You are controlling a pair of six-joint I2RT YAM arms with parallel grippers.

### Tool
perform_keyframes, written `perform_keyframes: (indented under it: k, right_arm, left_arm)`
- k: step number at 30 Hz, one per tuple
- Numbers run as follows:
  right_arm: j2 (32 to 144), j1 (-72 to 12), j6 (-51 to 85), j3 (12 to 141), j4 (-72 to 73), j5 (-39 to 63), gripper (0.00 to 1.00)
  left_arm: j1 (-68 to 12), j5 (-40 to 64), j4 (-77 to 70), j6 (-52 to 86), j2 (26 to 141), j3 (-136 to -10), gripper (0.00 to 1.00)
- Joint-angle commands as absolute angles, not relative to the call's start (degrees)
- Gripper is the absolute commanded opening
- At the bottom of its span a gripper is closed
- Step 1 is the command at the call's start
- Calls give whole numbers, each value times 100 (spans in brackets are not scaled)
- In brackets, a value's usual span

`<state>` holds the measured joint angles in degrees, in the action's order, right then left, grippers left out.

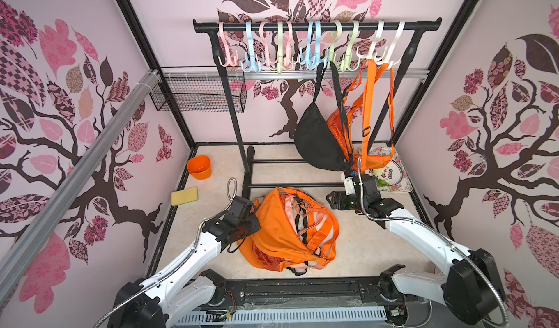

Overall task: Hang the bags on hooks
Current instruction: Pick up the bag from the bag.

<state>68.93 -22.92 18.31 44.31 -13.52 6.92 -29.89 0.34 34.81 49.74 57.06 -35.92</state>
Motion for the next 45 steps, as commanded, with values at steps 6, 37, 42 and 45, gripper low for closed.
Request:
perform_keyframes:
  k: [6, 37, 42, 45]
  right_arm:
    - [6961, -2305, 1918, 4620, -1412, 414, 82]
    - [7458, -2312, 1947, 3962, -1188, 1321, 73]
    - [7725, -2310, 1697, 4329, -1290, 1211, 72]
    - [7912, -2313, 1687, 4463, -1266, 1489, 68]
  left_arm:
    - [-2991, -73, 3206, 4700, 5261, -4057, 0]
    - [-2970, 128, 3158, 3694, 4730, -5868, 0]
    - [-2970, -55, 3274, 3640, 4655, -5849, 0]
    - [-2968, -138, 3284, 3636, 4600, -5899, 0]
